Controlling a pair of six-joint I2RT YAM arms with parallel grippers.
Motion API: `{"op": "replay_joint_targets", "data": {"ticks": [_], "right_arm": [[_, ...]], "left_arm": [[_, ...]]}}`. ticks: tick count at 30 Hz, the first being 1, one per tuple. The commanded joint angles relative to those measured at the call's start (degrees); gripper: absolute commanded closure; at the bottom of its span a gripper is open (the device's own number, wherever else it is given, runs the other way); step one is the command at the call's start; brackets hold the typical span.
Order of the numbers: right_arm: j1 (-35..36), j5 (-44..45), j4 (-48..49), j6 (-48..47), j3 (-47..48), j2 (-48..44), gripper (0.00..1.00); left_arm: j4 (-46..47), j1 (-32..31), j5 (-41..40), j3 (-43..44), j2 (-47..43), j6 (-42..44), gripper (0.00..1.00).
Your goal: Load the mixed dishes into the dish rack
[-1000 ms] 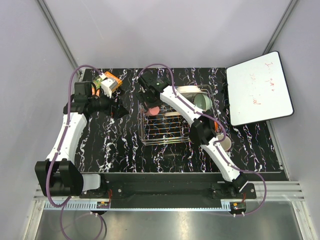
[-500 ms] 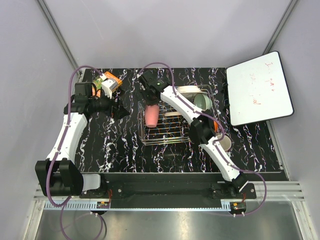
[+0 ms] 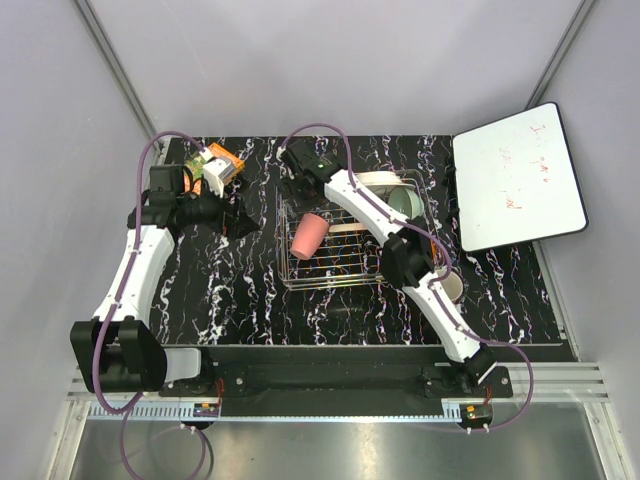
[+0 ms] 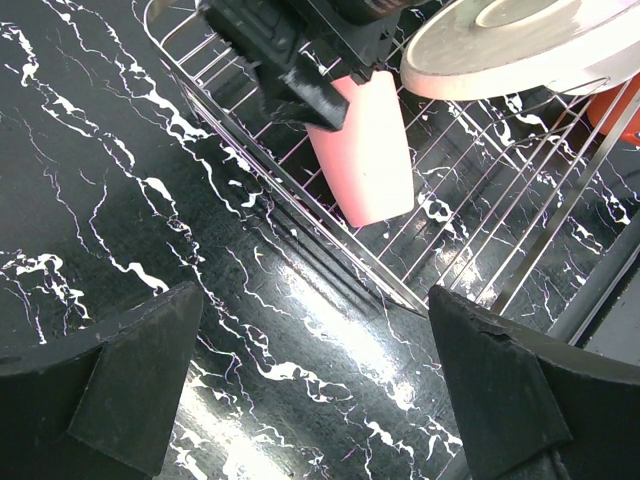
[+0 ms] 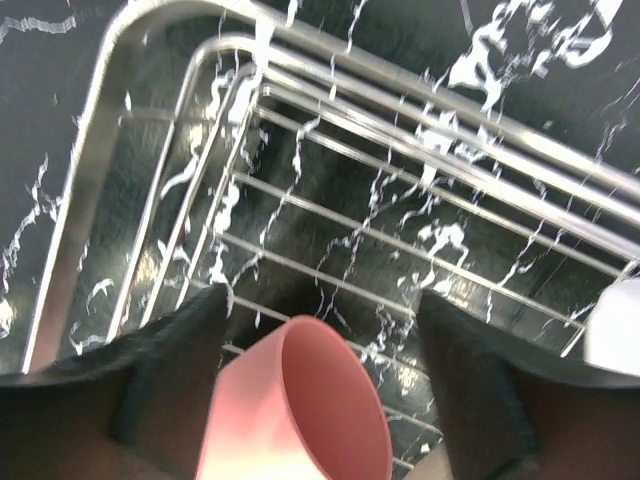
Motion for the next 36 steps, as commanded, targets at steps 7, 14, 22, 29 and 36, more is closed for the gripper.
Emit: {"op": "replay_joint_targets", "data": {"ticks": [7, 14, 22, 29, 36], "right_arm": [[0.1, -4.5, -2.14, -0.37, -7.03, -12.05, 0.51], [0.28, -4.94, -4.43, 0.16, -8.53, -13.37, 0.53], [0.45, -3.62, -5.13, -0.28, -12.84, -15.4, 0.5], [0.45, -4.77, -6.28, -0.1, -13.89, -15.22, 0.85], [0.36, -6.17, -6.01, -1.24, -17.57, -16.71, 0.79]], "left_arm": [[1.72, 0.46, 0.45, -0.59, -0.5, 1.24, 0.01], [1.89, 0.37, -0.08, -0.68, -0.85, 1.86, 0.01], [1.8, 0.46, -0.26, -1.04, -1.11, 2.56, 0.01], [1.63, 0.55, -1.22, -0.77, -1.47, 3.35, 0.01], [1.63, 0.55, -0.96, -0.68, -1.29, 3.53, 0.01]]}}
